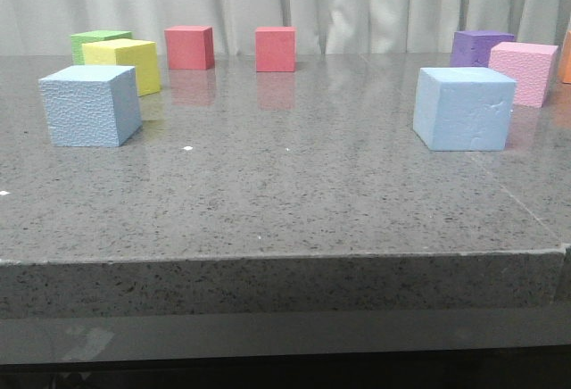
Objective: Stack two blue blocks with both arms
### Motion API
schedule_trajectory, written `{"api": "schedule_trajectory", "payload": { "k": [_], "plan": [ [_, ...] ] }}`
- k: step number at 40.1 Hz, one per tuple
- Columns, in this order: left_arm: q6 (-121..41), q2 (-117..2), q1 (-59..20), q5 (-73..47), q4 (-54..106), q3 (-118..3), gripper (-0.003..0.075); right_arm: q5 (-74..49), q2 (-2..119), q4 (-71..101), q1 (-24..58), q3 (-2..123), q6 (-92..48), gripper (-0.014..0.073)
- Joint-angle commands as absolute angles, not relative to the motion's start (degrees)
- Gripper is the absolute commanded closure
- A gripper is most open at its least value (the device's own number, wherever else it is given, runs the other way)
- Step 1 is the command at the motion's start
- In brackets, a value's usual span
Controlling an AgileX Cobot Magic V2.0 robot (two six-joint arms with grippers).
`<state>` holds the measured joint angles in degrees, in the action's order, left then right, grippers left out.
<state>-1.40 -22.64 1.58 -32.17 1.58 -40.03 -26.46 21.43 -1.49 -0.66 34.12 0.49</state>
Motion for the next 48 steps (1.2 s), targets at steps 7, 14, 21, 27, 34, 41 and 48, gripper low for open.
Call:
{"api": "schedule_trajectory", "payload": {
  "k": [7, 14, 21, 27, 34, 41, 48],
  "plan": [
    [-1.78, -23.47, 1.76, -27.66, 1.79, -41.79, 0.0239, -22.60, 22.26, -2.16, -0.70, 36.18, 0.00, -0.0007],
    [-1.78, -23.47, 1.76, -27.66, 1.79, -41.79, 0.0282, -22.51, 22.26, 0.00, -0.70, 36.18, 0.00, -0.0007],
    [-1.78, -23.47, 1.76, -27.66, 1.79, -41.79, 0.0323, -28.78, 26.14, 0.82, -0.70, 39.31, 0.00, -0.0007],
    [-1.78, -23.47, 1.76, -27.66, 1.79, -41.79, 0.0356, -41.12, 35.46, 8.14, -0.29, 47.04, -0.32, -0.0007],
    [-1.78, -23.47, 1.76, -27.66, 1.79, -41.79, 0.0374, -51.86, 48.31, 16.18, 4.18, 57.36, -6.42, -0.0007],
    [-1.78, -23.47, 1.76, -27.66, 1.79, -41.79, 0.0374, -56.49, 59.21, 16.67, 9.05, 65.77, -6.93, -0.0007],
    [-1.78, -23.47, 1.76, -27.66, 1.79, -41.79, 0.0374, -62.71, 70.76, 13.74, 12.66, 75.60, -1.37, -0.0007]
  ]
}}
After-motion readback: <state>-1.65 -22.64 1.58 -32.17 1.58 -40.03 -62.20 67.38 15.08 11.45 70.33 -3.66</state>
